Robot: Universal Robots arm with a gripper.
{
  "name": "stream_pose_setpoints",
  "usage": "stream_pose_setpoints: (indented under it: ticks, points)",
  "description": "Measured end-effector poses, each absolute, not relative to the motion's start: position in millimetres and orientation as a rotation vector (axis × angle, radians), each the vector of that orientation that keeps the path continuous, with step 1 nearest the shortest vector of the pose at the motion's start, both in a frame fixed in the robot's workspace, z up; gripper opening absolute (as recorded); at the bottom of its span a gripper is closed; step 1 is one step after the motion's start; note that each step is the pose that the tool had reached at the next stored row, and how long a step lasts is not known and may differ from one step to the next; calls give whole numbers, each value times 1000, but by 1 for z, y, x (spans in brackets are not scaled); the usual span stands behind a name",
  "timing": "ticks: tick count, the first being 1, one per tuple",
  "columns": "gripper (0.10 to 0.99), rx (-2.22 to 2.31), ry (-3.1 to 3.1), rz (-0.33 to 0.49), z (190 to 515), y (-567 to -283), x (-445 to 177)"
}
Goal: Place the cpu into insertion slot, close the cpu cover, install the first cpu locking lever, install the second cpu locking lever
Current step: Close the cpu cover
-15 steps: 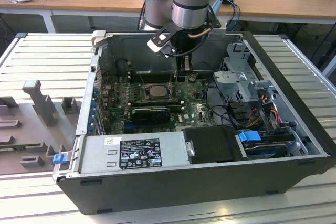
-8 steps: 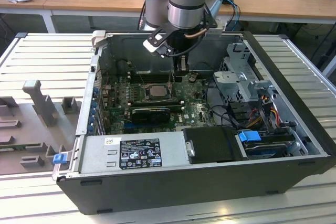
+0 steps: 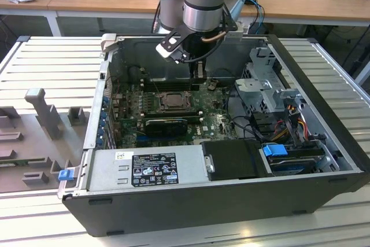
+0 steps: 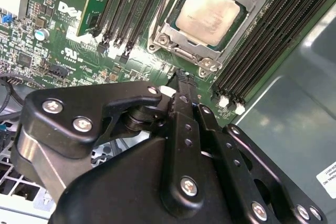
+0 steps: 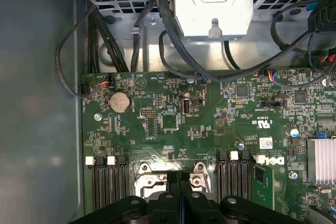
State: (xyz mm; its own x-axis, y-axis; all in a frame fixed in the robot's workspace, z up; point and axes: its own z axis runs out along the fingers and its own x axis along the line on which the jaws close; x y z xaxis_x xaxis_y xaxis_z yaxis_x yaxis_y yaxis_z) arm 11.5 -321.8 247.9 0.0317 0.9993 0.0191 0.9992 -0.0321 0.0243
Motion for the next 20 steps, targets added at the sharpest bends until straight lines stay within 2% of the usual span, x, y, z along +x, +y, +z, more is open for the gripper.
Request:
stream_pose_setpoints:
  ticks: [20]
  points:
    - [106,2253,2183,48,248,-322,8]
